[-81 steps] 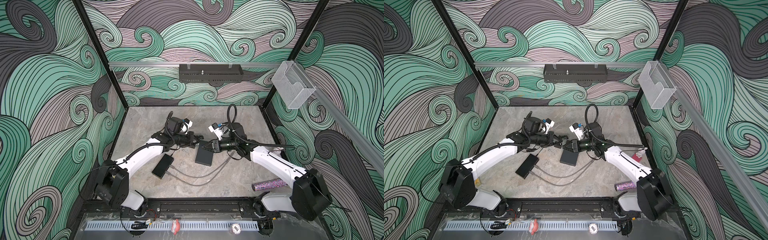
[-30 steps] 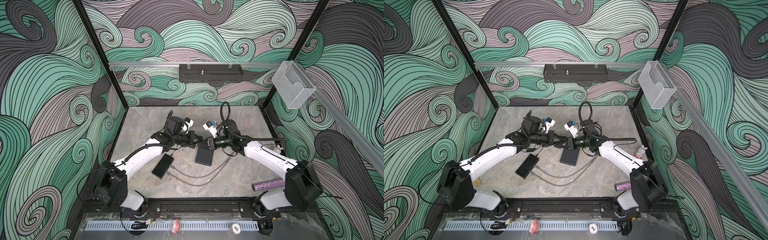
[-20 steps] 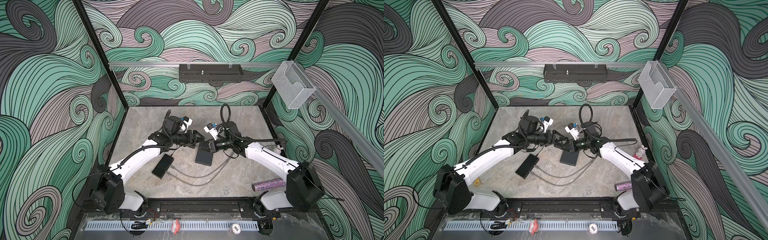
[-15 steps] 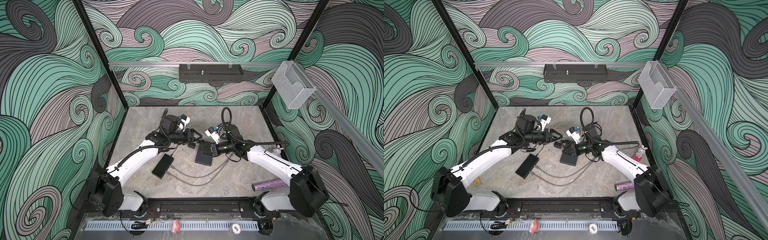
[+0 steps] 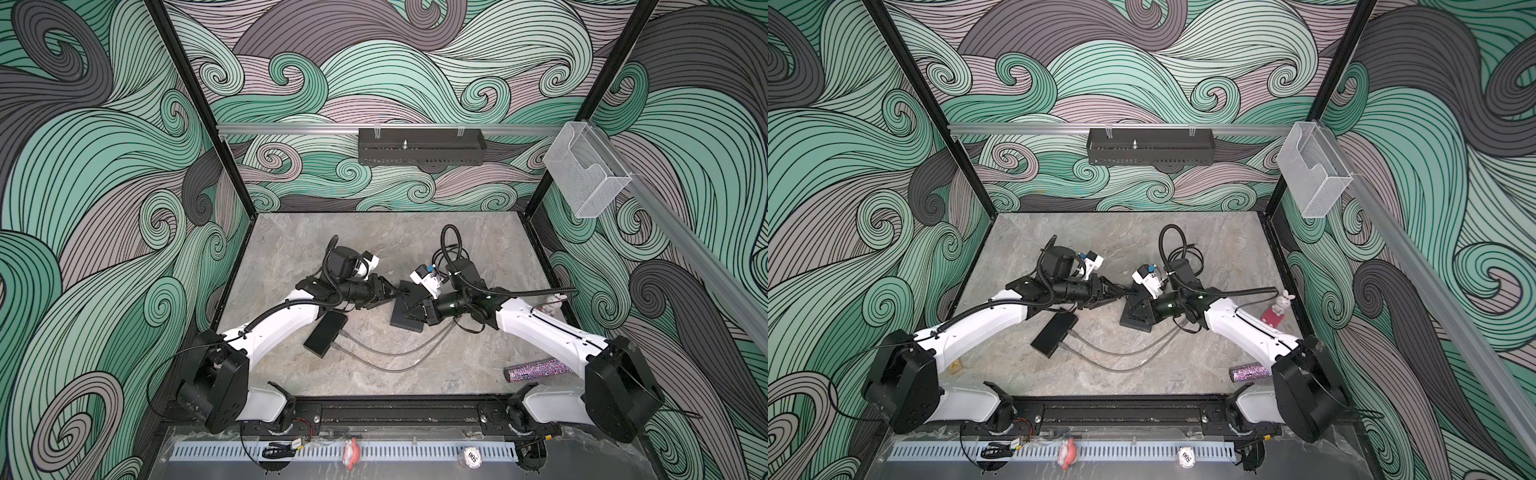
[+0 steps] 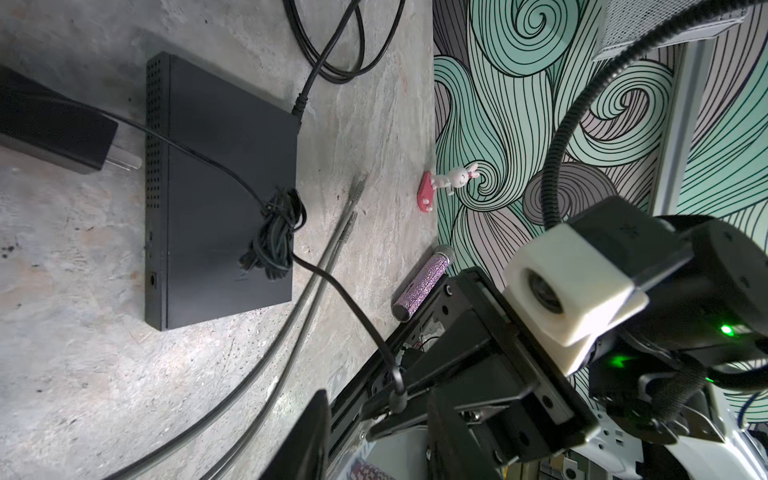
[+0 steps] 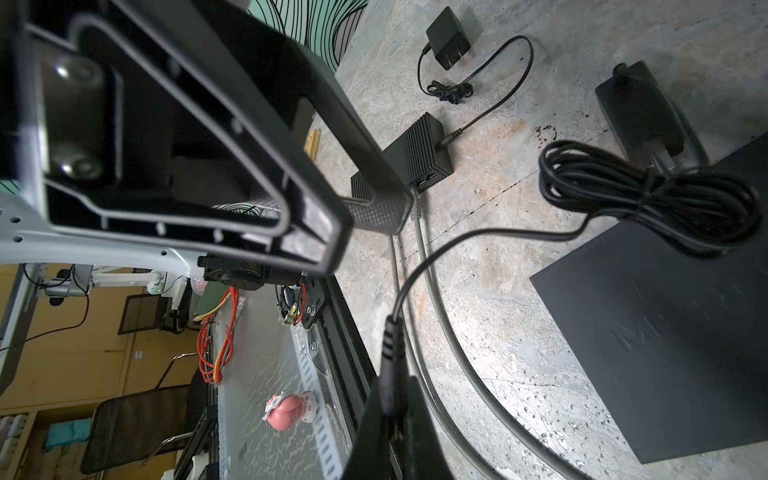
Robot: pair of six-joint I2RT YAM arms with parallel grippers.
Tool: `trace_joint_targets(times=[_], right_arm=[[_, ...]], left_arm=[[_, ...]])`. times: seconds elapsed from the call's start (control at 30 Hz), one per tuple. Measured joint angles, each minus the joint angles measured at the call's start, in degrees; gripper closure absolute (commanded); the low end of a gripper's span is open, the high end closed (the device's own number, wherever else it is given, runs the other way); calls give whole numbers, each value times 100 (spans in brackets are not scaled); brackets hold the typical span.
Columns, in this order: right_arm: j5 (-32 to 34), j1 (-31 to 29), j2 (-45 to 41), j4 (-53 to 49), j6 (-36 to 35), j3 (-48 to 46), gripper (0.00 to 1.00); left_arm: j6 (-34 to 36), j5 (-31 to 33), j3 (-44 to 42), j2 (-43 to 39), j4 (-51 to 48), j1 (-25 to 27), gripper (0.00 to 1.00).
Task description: Insert the plug into the switch port
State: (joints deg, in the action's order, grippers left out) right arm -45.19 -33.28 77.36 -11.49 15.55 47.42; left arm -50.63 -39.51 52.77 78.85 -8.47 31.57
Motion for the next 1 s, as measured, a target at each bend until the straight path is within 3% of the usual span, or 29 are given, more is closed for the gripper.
trace_joint_targets(times=[0.33,0.57,0.73,0.9,1.0], right_arm=[[20,-63,0,11,2,0,100],[22,-63,0,-24,-72,0,100],[166,-63,-114,-398,-402,0,100],[306,-63,-350,-828,-726,0,100],[315,-90,-442,-975,-804,0,100]], left_arm=[[-144,-31,20,20,284,155,57],[1556,332,990,66,-1099,81,55],[3908,330,1311,-63,-1834,52,51],[7987,426,1259,-516,-2653,208,53],[9991,481,946,-621,-2728,262,53]])
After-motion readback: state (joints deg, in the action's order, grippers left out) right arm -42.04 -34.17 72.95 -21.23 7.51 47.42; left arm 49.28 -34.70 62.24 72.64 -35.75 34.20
